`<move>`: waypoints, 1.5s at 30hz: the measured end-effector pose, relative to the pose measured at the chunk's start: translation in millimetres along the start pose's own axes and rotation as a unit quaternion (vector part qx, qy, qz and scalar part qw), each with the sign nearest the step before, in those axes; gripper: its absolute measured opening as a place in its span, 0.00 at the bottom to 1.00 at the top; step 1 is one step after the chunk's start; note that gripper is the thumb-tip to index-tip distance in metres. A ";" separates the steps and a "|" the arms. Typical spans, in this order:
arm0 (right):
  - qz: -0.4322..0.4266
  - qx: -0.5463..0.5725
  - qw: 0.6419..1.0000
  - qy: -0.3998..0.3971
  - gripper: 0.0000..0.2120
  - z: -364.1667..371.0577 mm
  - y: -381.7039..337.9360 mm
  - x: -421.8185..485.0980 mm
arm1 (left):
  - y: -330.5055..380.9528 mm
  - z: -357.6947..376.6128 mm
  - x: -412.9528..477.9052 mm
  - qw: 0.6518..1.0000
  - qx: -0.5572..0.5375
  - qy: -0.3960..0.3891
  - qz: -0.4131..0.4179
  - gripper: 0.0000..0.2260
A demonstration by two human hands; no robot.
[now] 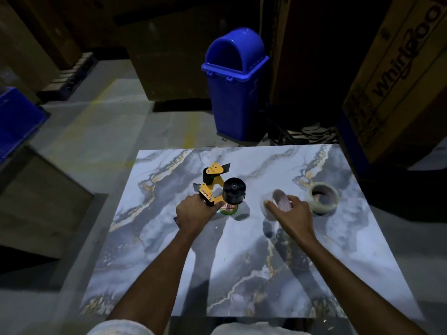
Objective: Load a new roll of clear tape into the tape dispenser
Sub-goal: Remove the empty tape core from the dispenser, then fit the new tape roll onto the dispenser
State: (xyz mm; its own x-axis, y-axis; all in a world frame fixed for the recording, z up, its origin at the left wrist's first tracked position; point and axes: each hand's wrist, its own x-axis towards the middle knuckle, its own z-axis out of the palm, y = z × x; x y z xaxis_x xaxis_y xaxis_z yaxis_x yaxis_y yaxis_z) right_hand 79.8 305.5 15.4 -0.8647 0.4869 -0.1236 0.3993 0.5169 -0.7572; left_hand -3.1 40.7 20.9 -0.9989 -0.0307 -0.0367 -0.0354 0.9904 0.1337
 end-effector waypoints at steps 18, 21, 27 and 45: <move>0.004 -0.098 0.991 0.089 0.35 -54.5 127.5 -42.1 | 7.0 30.7 -11.5 0.998 -0.046 -0.043 -0.013 0.35; -0.010 -0.107 0.993 0.045 0.32 -56.2 135.8 -39.0 | 11.6 33.8 -13.6 0.998 -0.047 -0.038 -0.011 0.34; 0.010 -0.133 0.989 0.062 0.45 -59.6 135.9 -42.4 | 22.6 34.4 -18.9 0.997 -0.052 -0.047 -0.029 0.33; -0.017 -0.181 0.983 -0.026 0.54 -84.5 104.9 92.9 | 65.8 41.9 -29.4 0.995 -0.062 -0.057 -0.056 0.36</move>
State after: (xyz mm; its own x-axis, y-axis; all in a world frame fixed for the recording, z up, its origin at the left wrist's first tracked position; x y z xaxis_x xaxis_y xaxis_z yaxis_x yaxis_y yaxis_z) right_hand 67.1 464.4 -21.4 -0.8901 0.4329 -0.1423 0.4440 0.7536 -0.4848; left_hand 25.4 112.4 -10.8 -0.9785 -0.1170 -0.1697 -0.1566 0.9572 0.2432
